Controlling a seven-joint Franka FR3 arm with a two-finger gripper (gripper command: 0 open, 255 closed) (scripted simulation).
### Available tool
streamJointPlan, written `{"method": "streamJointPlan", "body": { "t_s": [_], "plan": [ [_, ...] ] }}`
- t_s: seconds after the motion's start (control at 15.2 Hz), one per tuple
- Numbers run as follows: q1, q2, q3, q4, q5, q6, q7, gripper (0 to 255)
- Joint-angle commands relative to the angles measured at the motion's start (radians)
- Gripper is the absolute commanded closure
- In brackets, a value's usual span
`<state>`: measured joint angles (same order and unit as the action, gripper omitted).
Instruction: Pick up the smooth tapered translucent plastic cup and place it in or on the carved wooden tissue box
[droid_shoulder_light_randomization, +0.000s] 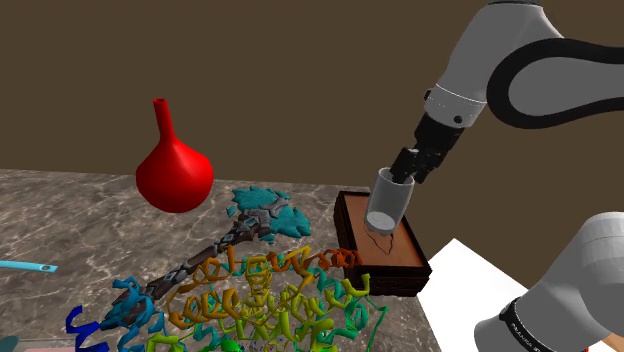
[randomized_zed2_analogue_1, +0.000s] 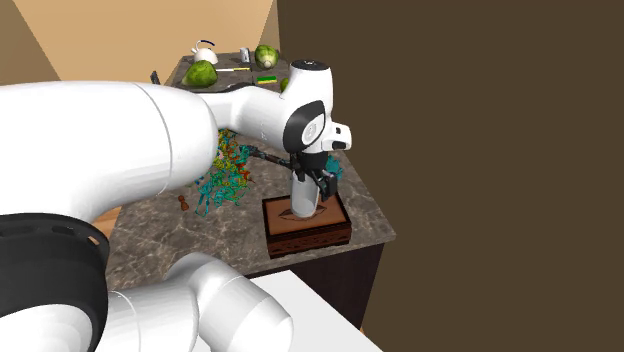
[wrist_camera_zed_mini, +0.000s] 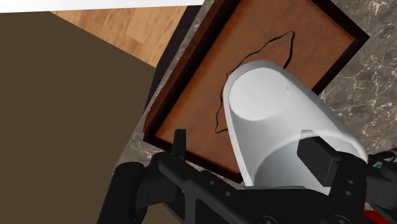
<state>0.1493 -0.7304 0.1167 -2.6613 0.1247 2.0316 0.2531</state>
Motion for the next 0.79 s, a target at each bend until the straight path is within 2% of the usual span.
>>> {"method": "streamJointPlan", "body": {
  "t_s": [0.0, 0.26, 0.73],
  "plan": [
    [0.0, 0.001, 0.001, 0.001, 0.0, -0.001, 0.001, 0],
    [-0.004, -0.032, -0.013, 0.108, -0.012, -0.14, 0.003, 0],
    [-0.004, -0.032, -0.013, 0.108, -0.012, -0.14, 0.003, 0]
  ]
}}
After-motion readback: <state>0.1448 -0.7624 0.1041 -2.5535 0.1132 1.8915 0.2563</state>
